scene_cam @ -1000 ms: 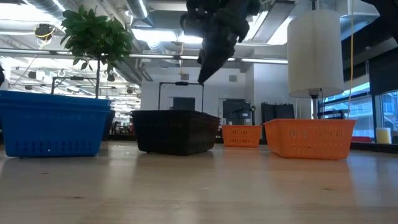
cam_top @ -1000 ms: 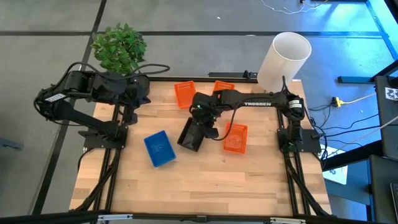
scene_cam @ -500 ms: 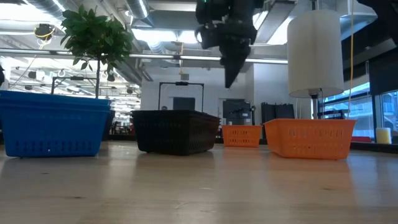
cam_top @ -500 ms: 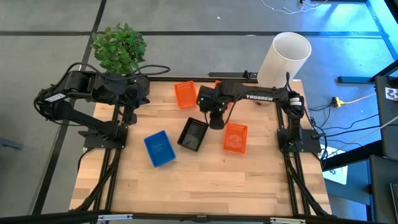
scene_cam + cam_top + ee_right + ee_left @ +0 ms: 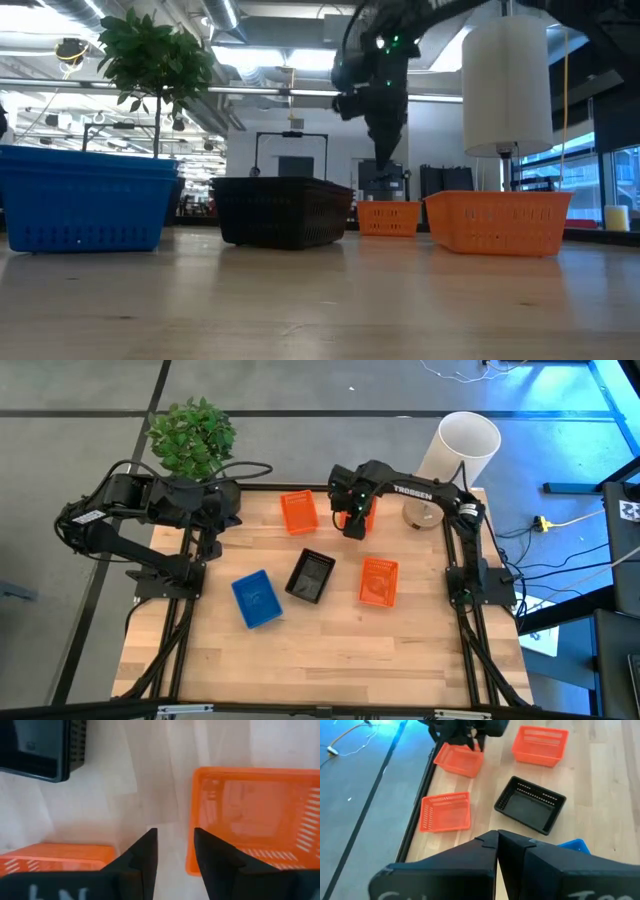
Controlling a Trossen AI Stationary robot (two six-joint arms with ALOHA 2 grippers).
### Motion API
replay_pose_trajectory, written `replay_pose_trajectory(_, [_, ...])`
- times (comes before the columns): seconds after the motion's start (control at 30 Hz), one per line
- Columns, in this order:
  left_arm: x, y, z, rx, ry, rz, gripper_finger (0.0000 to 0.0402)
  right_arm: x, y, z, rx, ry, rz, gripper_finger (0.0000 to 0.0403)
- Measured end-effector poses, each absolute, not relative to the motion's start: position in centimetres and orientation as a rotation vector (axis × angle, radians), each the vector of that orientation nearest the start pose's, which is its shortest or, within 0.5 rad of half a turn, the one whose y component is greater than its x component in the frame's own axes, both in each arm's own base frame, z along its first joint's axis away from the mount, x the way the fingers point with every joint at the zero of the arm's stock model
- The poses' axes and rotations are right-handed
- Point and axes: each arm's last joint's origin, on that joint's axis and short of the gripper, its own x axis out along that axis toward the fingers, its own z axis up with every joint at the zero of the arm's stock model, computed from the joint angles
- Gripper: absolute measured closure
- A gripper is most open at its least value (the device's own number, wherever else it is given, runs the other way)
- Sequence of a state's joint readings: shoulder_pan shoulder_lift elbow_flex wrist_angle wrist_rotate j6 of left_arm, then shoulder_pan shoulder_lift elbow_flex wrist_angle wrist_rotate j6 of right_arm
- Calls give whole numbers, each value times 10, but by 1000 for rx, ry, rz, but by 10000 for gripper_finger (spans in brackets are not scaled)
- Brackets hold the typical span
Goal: Stack baskets by color
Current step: Stack the top right orange bin on top of the top left orange bin
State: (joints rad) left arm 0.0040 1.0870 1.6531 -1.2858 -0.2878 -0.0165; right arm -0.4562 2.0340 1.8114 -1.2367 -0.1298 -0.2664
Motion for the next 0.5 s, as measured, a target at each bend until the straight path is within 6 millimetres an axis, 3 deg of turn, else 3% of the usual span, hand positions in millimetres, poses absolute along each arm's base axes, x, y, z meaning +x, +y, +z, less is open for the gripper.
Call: replay_pose_trajectory(0.5, [143, 9, 456, 60, 706, 314, 401, 376, -186, 189, 147, 1558, -6, 275])
